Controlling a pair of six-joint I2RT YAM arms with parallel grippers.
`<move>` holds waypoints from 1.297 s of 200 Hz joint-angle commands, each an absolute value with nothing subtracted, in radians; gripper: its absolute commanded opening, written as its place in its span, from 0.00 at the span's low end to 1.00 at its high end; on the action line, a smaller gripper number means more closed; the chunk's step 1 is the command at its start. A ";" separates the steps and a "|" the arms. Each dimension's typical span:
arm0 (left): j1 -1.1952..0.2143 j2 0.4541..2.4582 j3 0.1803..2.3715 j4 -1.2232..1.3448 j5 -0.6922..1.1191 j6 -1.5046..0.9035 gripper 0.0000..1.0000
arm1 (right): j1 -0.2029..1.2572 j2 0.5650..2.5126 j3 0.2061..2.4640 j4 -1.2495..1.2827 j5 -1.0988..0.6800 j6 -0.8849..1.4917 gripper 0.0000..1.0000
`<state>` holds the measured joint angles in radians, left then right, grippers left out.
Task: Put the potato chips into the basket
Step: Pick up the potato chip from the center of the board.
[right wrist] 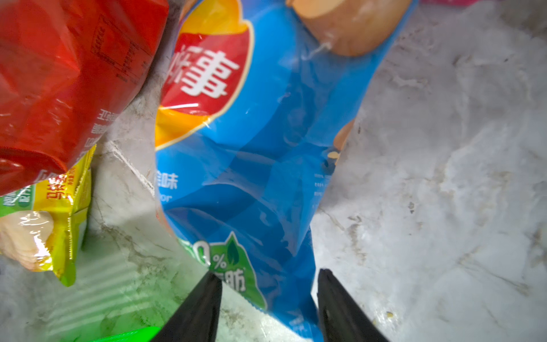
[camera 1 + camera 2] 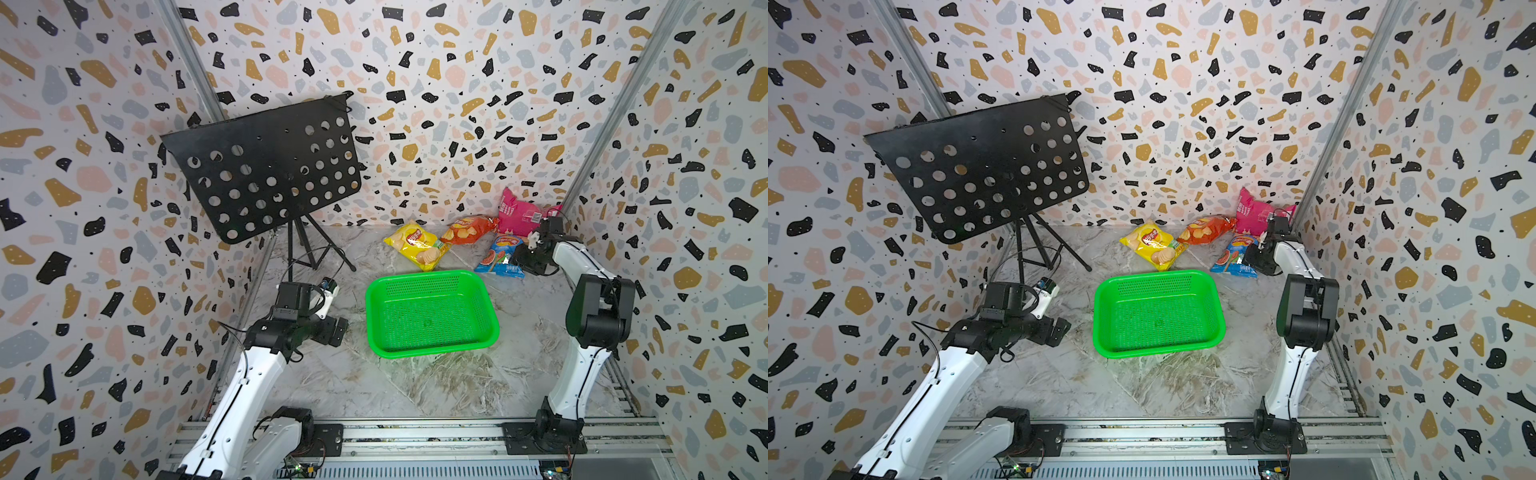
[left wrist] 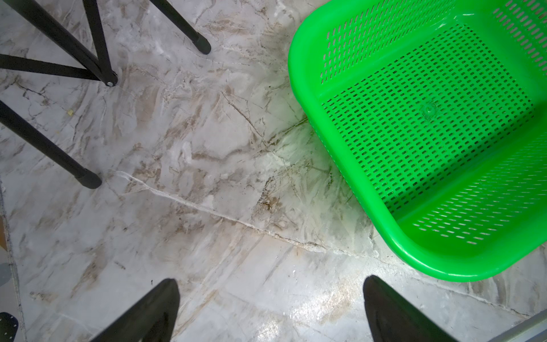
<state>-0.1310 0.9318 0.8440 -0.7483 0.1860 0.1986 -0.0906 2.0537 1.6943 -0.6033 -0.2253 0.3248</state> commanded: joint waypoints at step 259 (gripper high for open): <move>-0.126 0.926 0.836 -0.744 0.196 0.212 1.00 | 0.000 1.782 1.812 -0.836 0.005 0.213 0.00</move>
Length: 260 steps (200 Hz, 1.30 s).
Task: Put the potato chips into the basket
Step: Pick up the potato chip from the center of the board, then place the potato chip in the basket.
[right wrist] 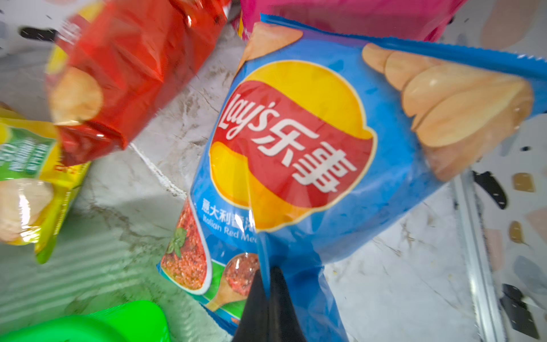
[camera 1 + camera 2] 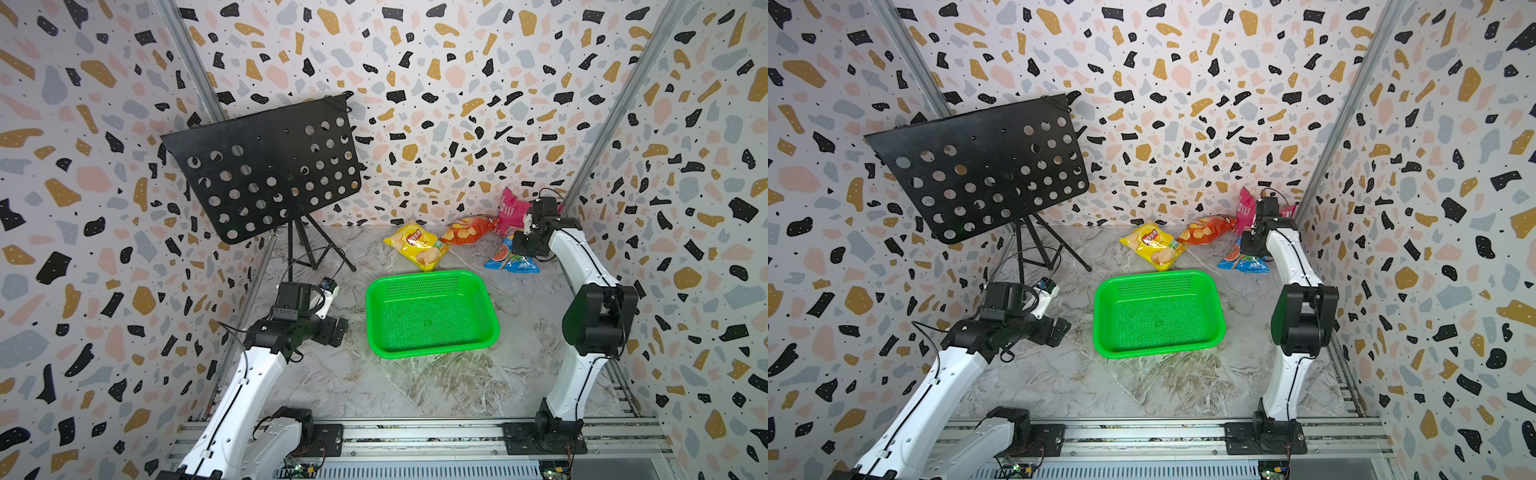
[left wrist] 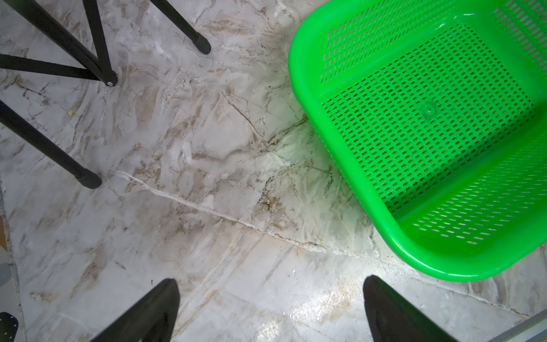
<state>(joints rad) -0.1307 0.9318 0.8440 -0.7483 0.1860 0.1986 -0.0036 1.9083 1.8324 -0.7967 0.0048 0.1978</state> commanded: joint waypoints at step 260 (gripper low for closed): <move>-0.126 0.936 0.832 -0.749 0.215 0.221 1.00 | 0.795 1.682 1.321 -0.341 -0.255 0.466 0.00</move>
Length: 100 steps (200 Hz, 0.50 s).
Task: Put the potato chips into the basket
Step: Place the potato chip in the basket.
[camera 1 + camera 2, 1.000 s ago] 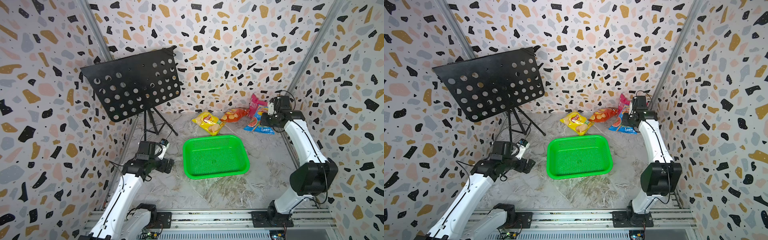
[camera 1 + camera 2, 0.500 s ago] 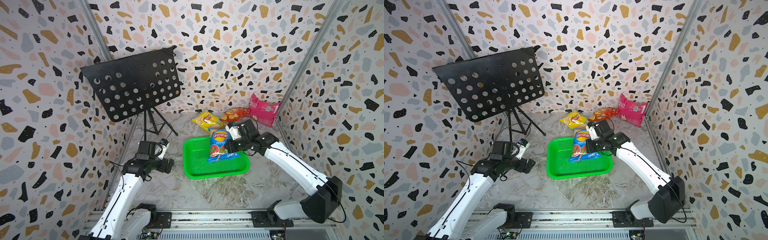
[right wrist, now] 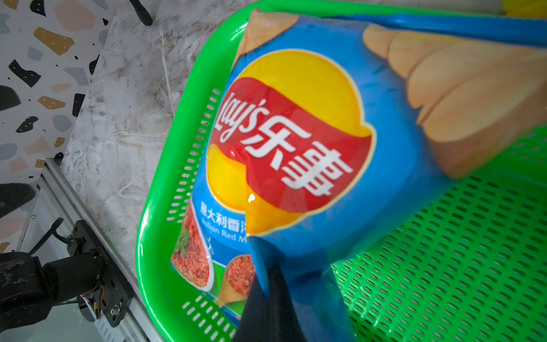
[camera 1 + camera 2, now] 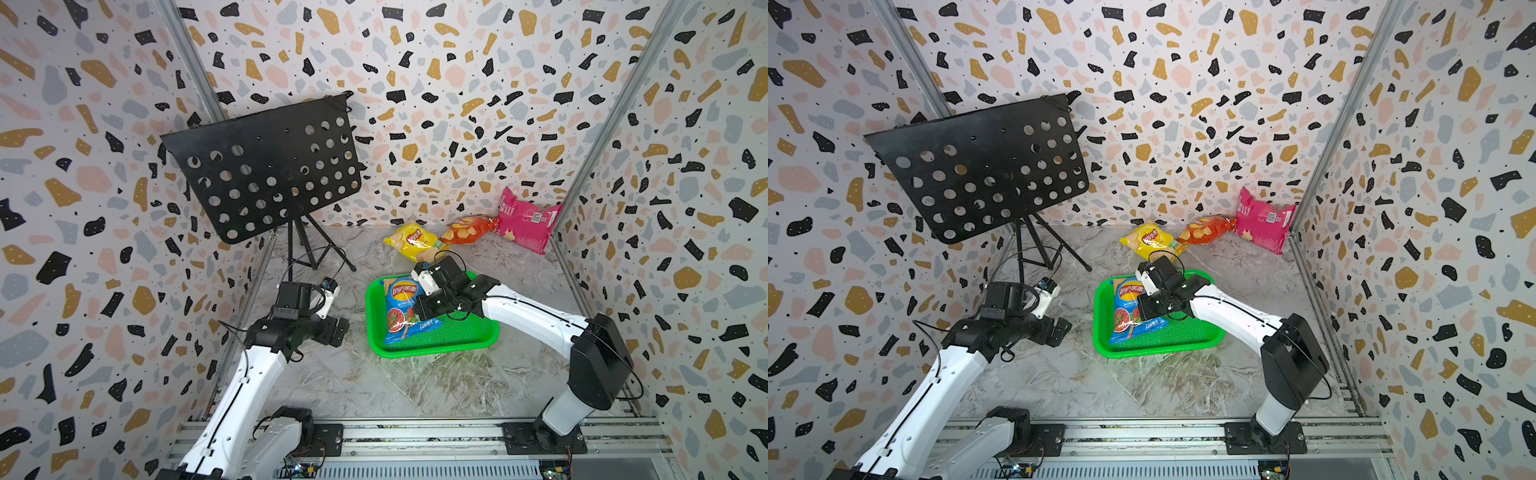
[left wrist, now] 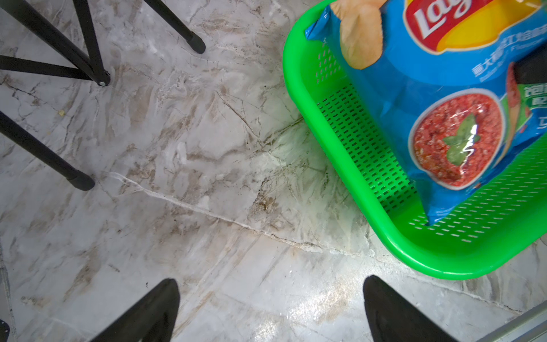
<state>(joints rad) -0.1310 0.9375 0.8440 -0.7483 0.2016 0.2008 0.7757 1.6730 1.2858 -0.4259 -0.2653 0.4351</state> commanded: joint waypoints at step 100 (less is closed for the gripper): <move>-0.126 0.933 0.833 -0.752 0.218 0.223 1.00 | 0.823 1.773 1.318 -0.287 -0.240 0.483 0.15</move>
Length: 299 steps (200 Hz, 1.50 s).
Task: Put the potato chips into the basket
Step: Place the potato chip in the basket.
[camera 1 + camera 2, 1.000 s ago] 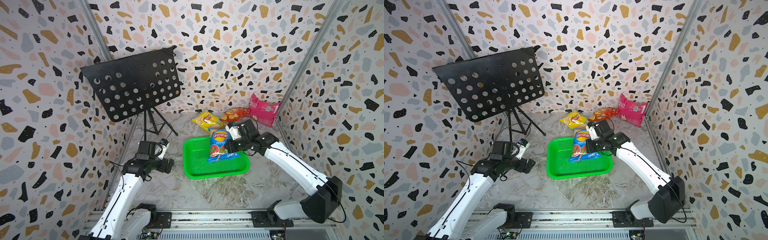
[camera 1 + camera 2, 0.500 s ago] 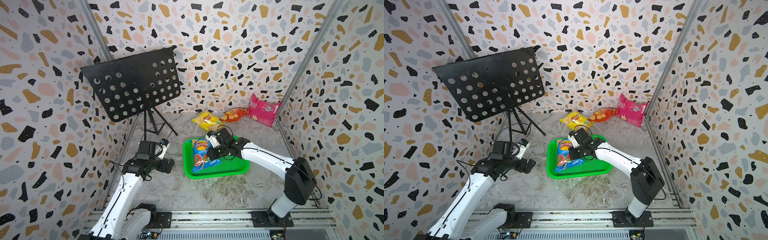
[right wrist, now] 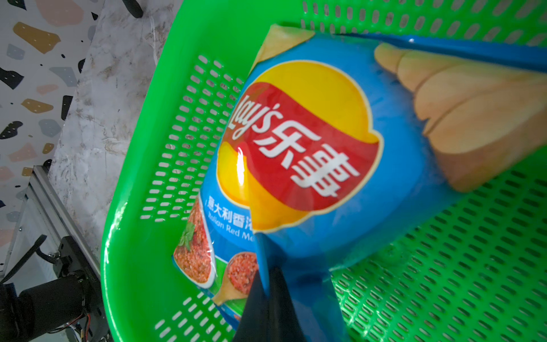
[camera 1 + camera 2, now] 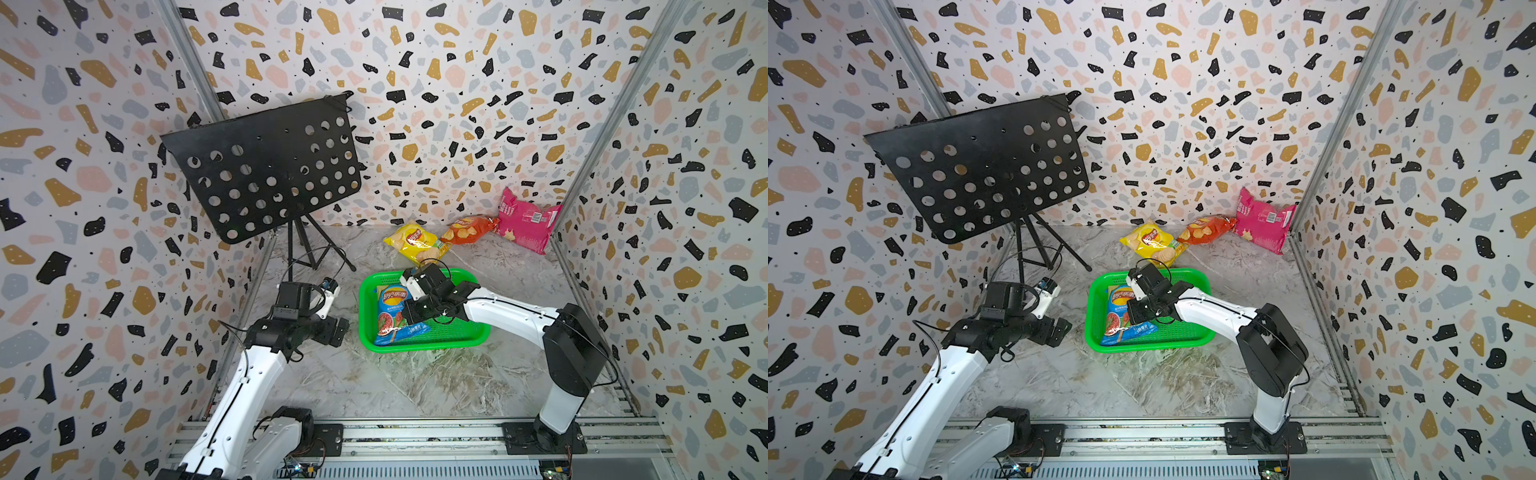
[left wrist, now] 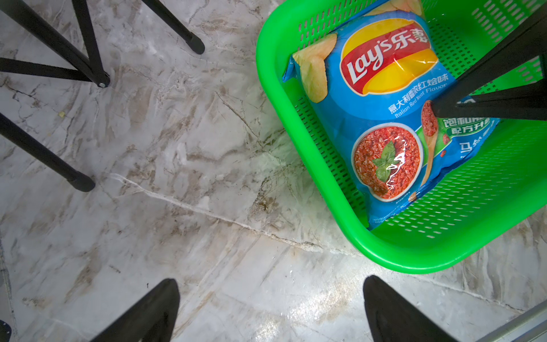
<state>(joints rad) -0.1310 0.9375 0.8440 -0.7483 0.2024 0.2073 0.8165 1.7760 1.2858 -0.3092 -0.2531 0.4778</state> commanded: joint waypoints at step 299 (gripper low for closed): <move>-0.126 0.931 0.834 -0.753 0.228 0.228 1.00 | 0.877 1.887 1.389 -0.464 -0.109 0.391 0.33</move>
